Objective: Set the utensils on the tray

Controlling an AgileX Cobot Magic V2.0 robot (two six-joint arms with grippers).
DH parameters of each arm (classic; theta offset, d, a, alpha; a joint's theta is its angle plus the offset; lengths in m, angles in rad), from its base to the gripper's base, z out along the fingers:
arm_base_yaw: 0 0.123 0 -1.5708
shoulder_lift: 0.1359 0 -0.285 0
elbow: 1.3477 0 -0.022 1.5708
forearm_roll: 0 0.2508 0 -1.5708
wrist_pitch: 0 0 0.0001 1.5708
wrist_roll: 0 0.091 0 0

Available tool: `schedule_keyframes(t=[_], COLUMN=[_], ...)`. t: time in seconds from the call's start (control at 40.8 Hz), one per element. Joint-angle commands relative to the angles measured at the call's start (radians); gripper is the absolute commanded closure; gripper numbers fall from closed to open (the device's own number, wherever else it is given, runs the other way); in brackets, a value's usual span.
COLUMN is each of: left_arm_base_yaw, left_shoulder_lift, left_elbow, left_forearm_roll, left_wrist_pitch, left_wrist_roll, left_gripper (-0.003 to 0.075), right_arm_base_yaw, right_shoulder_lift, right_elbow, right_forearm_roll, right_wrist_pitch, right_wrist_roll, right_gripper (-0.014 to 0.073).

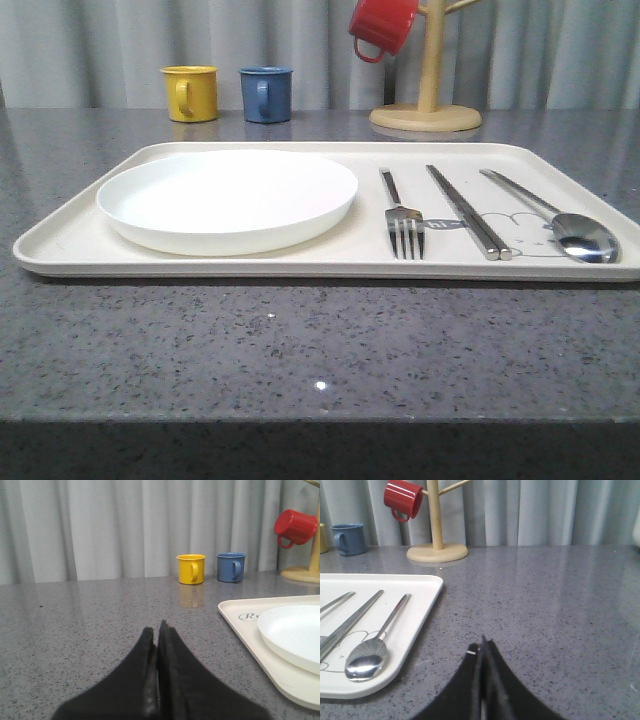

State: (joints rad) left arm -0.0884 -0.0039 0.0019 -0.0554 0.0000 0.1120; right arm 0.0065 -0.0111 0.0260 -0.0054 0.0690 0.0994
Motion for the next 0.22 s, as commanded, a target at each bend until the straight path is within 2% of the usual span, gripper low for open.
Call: schedule_keyframes(t=[0.0, 0.196], left_arm_base_yaw=[0.002, 0.002], left_shoulder_lift=[-0.022, -0.022], left_elbow=[0.018, 0.018], left_forearm_roll=[-0.008, -0.008], left_wrist_pitch=[-0.085, -0.085], left_wrist_roll=[-0.011, -0.011], left_gripper=[0.0740, 0.0740], right_arm_base_yaw=[-0.006, -0.006], right_shoulder_lift=[-0.016, -0.016], right_elbow=[0.002, 0.002], right_forearm_roll=[-0.009, -0.009], right_wrist_pitch=[-0.087, -0.087], right_wrist_roll=[-0.003, -0.003], right_gripper=[0.0709, 0.0709])
